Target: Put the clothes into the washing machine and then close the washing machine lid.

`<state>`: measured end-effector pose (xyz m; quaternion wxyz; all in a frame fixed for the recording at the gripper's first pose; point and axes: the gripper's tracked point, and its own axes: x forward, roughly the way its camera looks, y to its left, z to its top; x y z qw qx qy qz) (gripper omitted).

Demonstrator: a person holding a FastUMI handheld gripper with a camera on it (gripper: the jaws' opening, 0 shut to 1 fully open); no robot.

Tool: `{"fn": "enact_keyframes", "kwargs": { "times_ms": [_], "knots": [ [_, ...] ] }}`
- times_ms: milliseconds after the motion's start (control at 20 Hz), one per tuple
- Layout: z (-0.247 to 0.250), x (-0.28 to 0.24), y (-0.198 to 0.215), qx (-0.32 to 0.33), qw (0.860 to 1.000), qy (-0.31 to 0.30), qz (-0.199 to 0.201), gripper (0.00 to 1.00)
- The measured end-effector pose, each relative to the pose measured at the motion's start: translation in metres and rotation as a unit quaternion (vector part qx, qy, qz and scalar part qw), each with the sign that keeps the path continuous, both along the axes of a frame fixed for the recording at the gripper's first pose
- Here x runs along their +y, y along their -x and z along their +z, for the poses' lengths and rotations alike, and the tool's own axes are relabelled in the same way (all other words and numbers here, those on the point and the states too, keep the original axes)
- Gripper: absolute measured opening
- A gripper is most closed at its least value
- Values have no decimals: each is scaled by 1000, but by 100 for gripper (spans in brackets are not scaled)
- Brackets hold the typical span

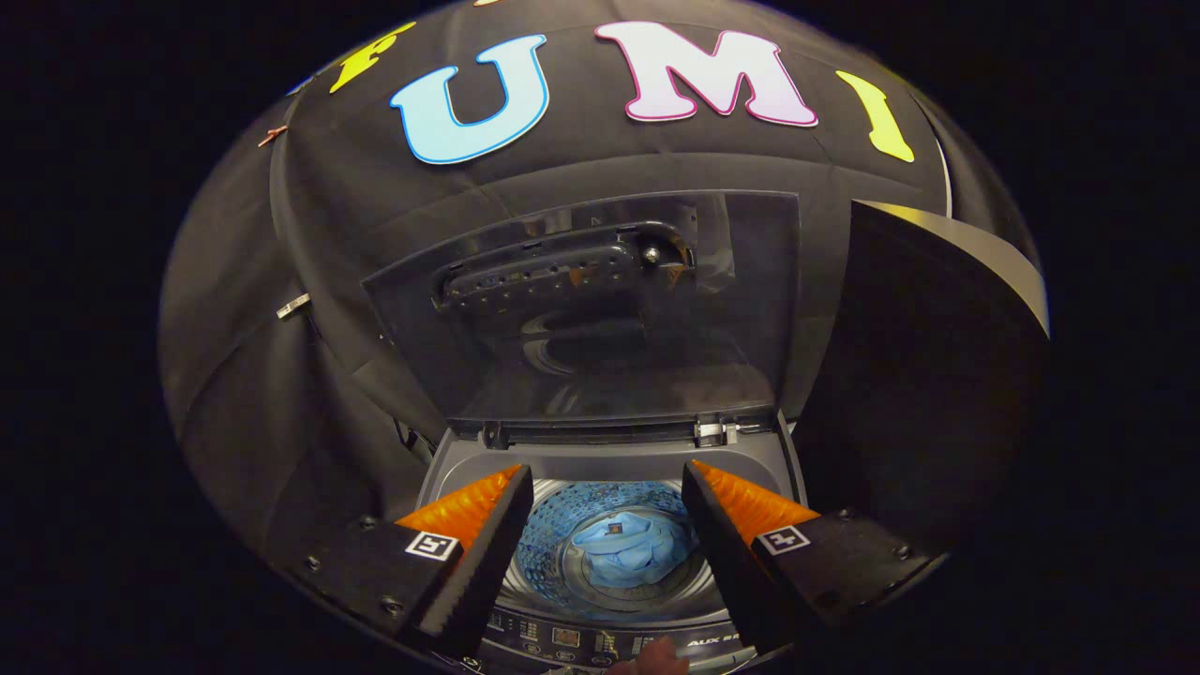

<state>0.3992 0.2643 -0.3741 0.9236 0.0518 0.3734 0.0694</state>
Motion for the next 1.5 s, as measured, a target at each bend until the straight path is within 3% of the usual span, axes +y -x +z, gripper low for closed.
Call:
{"fn": "enact_keyframes", "kwargs": {
  "times_ms": [500, 750, 900, 1250, 1500],
  "knots": [
    [11, 1, 9, -7, 1000, 4, 17, 100],
    [45, 4, 17, -37, 999, 5, 35, 100],
    [82, 5, 8, -86, 995, 22, 42, 99],
    [163, 15, -35, -148, 988, -10, 34, 99],
    [188, 16, -81, -171, 985, 2, 30, 99]
  ]
}}
